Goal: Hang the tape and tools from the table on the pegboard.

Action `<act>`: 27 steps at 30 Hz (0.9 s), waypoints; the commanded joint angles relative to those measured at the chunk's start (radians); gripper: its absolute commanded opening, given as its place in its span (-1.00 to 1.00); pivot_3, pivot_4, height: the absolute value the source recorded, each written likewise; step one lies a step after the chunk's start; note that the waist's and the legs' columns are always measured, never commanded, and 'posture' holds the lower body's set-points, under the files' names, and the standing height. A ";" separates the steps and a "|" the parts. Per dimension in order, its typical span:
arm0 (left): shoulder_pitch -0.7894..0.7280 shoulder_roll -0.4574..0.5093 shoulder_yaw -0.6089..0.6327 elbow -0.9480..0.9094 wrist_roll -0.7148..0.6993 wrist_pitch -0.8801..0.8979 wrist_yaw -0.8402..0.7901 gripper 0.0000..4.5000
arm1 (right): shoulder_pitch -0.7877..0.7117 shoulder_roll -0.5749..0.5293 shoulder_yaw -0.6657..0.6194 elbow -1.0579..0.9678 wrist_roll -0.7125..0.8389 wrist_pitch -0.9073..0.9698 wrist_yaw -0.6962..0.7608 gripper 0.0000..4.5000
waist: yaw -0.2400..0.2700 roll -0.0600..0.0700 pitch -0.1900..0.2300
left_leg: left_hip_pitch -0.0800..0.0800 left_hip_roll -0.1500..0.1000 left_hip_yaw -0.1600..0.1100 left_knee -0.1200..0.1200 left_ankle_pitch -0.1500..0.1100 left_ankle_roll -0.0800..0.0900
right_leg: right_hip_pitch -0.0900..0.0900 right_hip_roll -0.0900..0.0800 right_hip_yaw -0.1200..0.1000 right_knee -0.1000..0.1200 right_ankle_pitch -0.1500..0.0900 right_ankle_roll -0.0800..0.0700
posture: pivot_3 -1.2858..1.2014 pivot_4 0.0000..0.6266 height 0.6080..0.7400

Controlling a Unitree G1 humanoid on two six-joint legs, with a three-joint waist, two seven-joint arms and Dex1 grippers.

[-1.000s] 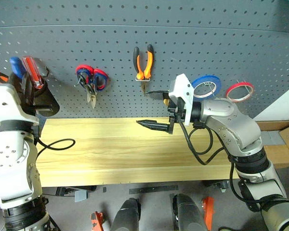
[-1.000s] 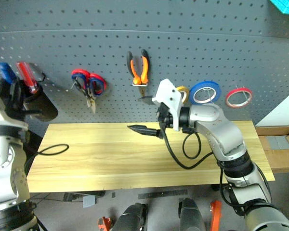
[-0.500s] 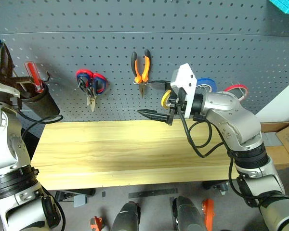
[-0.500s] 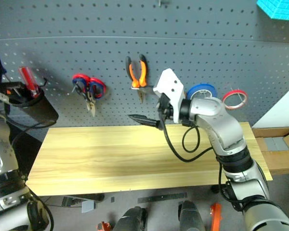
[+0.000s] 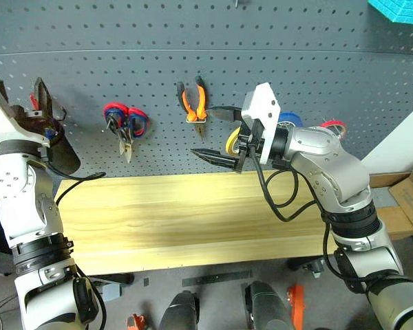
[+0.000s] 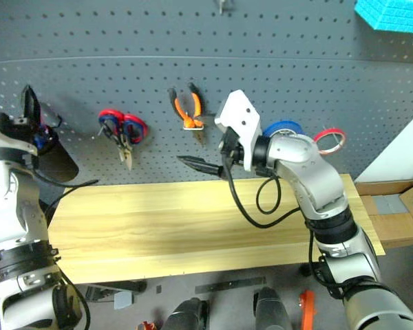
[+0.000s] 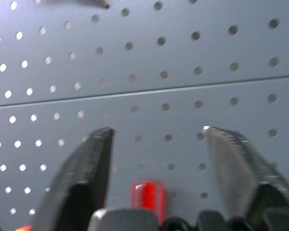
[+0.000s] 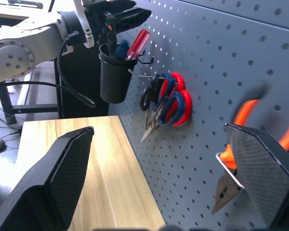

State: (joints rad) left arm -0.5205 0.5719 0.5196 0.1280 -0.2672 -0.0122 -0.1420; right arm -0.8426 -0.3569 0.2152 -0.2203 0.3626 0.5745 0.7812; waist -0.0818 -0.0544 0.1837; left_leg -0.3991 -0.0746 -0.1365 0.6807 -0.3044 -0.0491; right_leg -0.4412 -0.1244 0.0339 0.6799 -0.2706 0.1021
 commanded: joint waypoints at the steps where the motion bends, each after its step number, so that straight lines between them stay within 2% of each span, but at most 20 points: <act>1: 0.001 0.009 0.007 -0.068 -0.002 -0.008 0.012 0.95 | -0.010 -0.009 -0.037 -0.028 0.007 -0.031 0.006 1.00 | -0.003 0.000 -0.005 | 0.000 0.000 0.000 0.000 0.000 0.000 | 0.000 0.000 0.000 0.000 0.000 0.000 | 0.02 -0.66 1.00; 6: -0.037 0.014 -0.032 -0.181 -0.033 0.085 0.010 0.95 | 0.011 -0.028 -0.076 -0.043 0.036 -0.035 0.017 1.00 | -0.006 0.000 -0.019 | 0.000 0.000 0.000 0.000 0.000 0.000 | 0.000 0.000 0.000 0.000 0.000 0.000 | 0.03 -0.70 1.00; 10: -0.055 0.012 -0.141 -0.290 -0.086 0.281 -0.044 0.95 | 0.048 -0.044 -0.124 -0.069 0.068 -0.032 0.017 1.00 | -0.002 0.002 -0.037 | 0.000 0.000 -0.001 0.000 0.000 0.000 | 0.001 0.000 0.001 0.000 0.000 0.000 | 0.03 -0.73 1.00; 14: 0.012 -0.028 -0.224 -0.450 -0.199 0.470 -0.088 0.95 | 0.150 -0.100 -0.162 -0.121 0.060 -0.015 -0.008 1.00 | -0.003 0.004 -0.055 | 0.001 -0.001 0.000 0.001 0.000 0.000 | 0.002 0.000 0.002 0.000 0.001 0.001 | 0.03 -0.76 1.00; 17: 0.089 -0.023 -0.310 -0.513 -0.156 0.565 -0.078 0.95 | 0.256 -0.118 -0.189 -0.169 0.043 -0.015 -0.064 1.00 | -0.004 0.008 -0.063 | 0.003 -0.001 0.001 0.000 0.000 0.000 | 0.003 0.001 0.005 0.000 0.001 0.001 | 0.01 -0.78 1.00; 21: 0.186 -0.052 -0.396 -0.509 -0.087 0.495 -0.110 0.95 | 0.407 -0.099 -0.193 -0.195 -0.054 -0.111 -0.174 1.00 | -0.007 0.017 -0.070 | 0.011 0.000 0.004 -0.001 0.000 0.000 | 0.007 0.002 0.008 0.003 0.001 0.001 | 0.00 -0.81 1.00; 25: 0.339 -0.112 -0.479 -0.463 -0.060 0.435 -0.165 0.95 | 0.593 -0.042 -0.193 -0.166 -0.153 -0.259 -0.278 1.00 | 0.000 0.022 -0.076 | 0.026 -0.001 0.005 -0.003 -0.001 0.001 | 0.024 0.003 0.009 -0.001 0.001 0.001 | -0.01 -0.83 1.00; 27: 0.420 -0.136 -0.507 -0.378 -0.013 0.372 -0.173 0.95 | 0.686 -0.011 -0.190 -0.110 -0.207 -0.351 -0.329 1.00 | 0.002 0.022 -0.077 | 0.032 -0.001 0.005 -0.003 -0.001 0.002 | 0.030 0.003 0.009 -0.002 0.001 0.002 | -0.02 -0.84 1.00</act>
State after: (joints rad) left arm -0.1326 0.4382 0.0276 -0.2997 -0.3253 0.4316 -0.3038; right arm -0.1931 -0.3830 0.0410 -0.3497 0.1992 0.3185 0.4993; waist -0.0797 -0.0319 0.1067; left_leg -0.3625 -0.0751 -0.1315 0.6769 -0.3056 -0.0468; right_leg -0.4060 -0.1213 0.0429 0.6770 -0.2699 0.1037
